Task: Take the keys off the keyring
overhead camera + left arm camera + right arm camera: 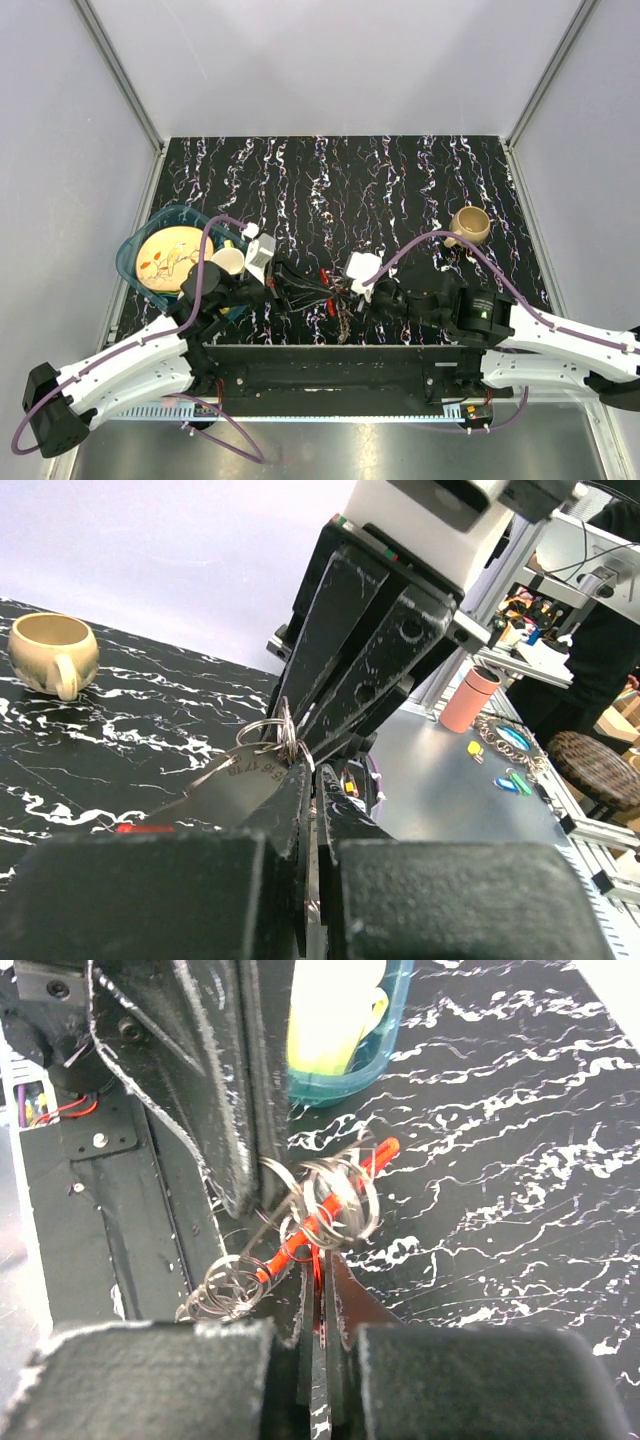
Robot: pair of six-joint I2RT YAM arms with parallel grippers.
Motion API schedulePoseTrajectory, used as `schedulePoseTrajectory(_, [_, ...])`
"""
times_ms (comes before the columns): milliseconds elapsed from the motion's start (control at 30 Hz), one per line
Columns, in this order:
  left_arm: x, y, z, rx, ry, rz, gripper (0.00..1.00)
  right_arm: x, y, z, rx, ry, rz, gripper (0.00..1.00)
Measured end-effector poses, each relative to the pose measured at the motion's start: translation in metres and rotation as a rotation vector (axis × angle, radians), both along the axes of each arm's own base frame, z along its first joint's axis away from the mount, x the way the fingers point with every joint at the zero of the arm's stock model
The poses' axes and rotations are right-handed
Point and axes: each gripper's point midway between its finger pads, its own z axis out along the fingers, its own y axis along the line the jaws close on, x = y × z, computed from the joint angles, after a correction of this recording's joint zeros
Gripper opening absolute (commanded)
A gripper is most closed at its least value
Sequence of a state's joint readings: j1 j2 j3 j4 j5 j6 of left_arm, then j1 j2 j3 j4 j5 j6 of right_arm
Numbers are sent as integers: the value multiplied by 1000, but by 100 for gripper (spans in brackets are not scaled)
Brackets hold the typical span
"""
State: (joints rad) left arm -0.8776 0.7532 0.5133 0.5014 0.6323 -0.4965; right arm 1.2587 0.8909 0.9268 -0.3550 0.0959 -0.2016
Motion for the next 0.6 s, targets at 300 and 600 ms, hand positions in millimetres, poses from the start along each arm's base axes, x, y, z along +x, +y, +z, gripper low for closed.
schedulePoseTrajectory(300, [1, 3, -4, -31, -16, 18, 0, 2, -13, 20, 42, -42, -33, 0])
schedulePoseTrajectory(600, [-1, 5, 0, -70, -34, 15, 0, 2, -12, 28, 31, -64, -20, 0])
